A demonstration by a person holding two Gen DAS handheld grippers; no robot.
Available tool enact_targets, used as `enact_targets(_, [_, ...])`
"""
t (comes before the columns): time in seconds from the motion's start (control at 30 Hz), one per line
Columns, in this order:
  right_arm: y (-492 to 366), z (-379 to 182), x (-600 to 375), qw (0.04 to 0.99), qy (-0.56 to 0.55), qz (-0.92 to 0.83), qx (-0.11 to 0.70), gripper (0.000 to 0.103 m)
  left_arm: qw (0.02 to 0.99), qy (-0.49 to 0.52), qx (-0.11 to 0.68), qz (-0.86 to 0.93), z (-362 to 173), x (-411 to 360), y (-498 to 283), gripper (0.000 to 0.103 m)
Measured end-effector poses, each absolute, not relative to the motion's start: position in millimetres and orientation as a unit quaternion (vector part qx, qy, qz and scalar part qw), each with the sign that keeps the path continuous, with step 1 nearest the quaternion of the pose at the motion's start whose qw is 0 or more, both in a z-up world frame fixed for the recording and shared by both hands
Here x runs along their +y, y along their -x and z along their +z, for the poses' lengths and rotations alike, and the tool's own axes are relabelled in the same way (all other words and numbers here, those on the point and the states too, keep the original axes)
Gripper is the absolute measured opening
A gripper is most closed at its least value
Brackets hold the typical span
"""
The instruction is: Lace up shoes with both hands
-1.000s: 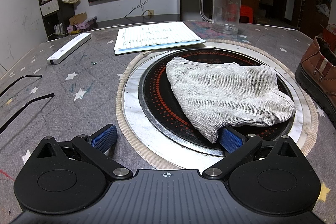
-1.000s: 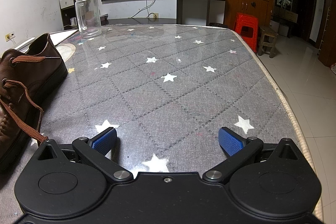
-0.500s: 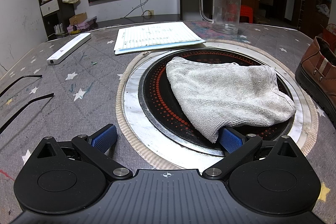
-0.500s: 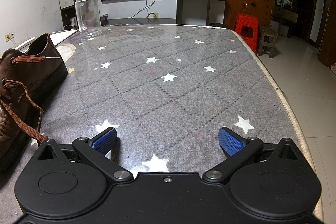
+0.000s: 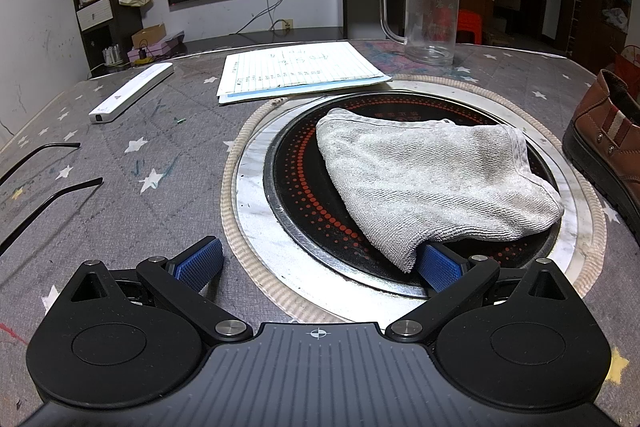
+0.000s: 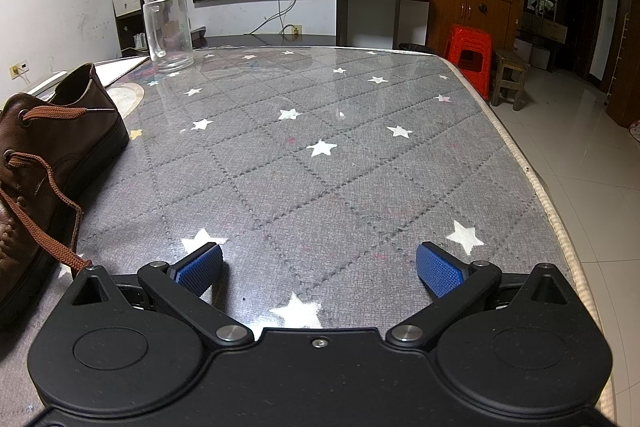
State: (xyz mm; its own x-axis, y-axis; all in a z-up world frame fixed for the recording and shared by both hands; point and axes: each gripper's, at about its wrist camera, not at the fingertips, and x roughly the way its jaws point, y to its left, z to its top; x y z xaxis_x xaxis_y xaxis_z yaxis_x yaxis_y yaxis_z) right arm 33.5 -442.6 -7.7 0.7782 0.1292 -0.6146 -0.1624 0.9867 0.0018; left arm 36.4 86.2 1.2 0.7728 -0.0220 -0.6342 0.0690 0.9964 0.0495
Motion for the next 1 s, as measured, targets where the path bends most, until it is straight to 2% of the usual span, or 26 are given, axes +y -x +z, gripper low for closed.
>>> enact_targets(1.0, [-33.4, -7.8, -442.6, 0.943, 0.026, 0.077, 0.324, 0.103, 0.941, -0.035, 0.336, -0.024, 1.4, 85.5, -36.0, 0.103])
